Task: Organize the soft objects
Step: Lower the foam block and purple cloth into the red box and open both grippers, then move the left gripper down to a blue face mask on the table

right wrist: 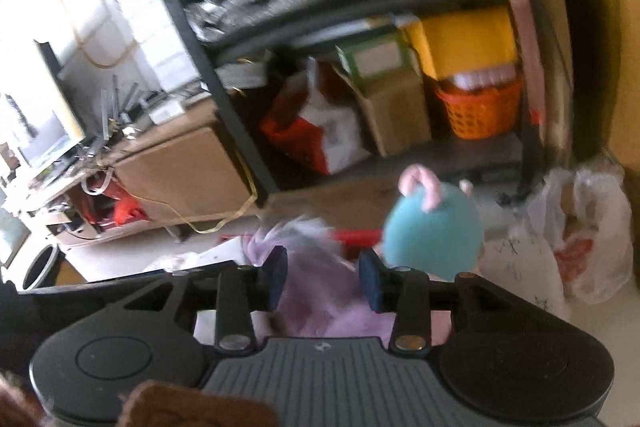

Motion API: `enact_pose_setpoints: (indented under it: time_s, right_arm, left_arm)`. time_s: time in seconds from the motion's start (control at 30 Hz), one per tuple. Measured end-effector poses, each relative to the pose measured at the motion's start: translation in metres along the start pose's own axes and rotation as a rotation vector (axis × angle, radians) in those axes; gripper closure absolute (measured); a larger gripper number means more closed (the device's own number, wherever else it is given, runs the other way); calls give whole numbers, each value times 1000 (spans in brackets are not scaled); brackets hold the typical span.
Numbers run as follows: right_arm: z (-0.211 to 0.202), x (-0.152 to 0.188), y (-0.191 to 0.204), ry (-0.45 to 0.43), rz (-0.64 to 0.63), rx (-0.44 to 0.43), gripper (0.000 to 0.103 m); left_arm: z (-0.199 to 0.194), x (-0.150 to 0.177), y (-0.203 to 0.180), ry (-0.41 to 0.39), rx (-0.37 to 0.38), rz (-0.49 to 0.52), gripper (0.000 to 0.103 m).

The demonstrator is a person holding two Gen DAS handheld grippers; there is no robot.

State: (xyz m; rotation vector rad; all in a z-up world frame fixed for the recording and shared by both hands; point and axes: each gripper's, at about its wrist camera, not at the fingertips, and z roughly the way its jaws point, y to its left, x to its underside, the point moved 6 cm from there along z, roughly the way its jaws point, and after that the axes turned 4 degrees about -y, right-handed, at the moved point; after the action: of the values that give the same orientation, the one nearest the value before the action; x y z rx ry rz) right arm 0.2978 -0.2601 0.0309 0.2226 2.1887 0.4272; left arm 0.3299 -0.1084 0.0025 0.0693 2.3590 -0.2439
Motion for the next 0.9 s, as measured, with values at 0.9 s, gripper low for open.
enact_pose_setpoints:
  time_s: [0.9]
  right_arm:
    - [-109, 46, 22, 36, 73, -35, 79]
  left_arm:
    - [-143, 63, 73, -6, -45, -50, 17]
